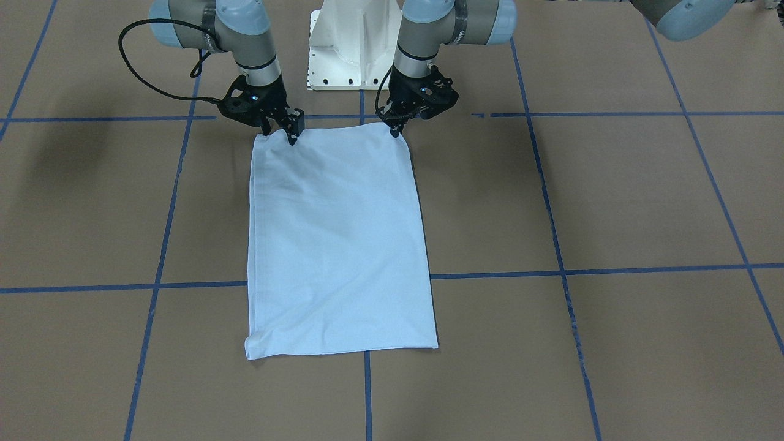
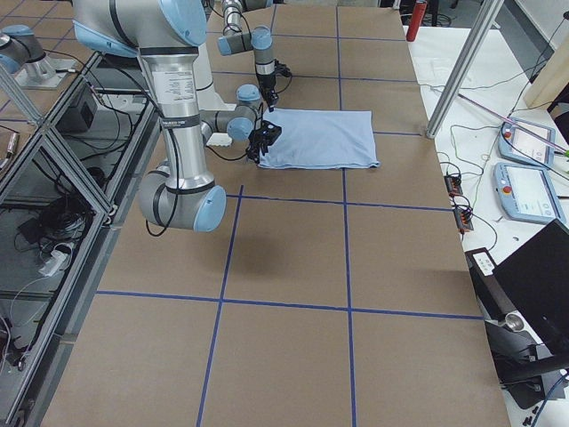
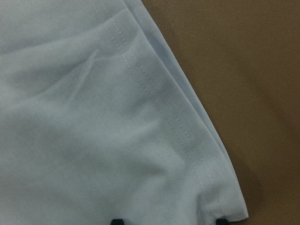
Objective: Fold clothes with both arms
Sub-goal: 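Grasp both near corners of the folded shirt with left and right grippers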
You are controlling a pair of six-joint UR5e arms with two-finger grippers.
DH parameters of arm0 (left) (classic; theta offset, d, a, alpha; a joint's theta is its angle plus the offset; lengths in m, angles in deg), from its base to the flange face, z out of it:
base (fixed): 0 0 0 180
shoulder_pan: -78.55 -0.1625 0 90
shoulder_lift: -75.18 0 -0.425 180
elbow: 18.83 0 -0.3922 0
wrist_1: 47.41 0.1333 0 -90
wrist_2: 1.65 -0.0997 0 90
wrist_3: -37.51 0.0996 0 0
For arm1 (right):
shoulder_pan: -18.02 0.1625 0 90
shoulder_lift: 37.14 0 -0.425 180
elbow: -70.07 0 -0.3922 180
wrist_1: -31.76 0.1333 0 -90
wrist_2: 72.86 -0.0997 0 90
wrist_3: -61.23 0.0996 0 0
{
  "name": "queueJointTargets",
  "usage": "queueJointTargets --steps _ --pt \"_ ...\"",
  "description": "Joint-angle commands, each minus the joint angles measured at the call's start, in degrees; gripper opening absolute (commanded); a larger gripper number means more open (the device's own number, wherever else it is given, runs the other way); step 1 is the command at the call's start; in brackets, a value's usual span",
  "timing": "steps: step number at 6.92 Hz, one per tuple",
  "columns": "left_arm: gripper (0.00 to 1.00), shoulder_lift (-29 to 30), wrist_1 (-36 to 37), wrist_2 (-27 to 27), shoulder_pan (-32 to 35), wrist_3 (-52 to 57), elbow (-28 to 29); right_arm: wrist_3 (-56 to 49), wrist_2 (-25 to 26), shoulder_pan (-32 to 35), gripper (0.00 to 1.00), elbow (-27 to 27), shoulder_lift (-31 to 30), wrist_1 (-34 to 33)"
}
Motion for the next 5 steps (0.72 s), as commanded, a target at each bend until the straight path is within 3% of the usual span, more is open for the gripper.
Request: queueJointTargets --steps 1,5 --pt "0.0 -0.1 0.0 -0.1 0.0 0.0 0.0 -0.2 -0.1 0.1 0.1 -0.2 0.7 0.0" --pt "0.0 0.0 0.0 0.0 0.4 0.1 -0.1 -0.2 -0.2 1.3 0.0 -0.1 2.6 -0.1"
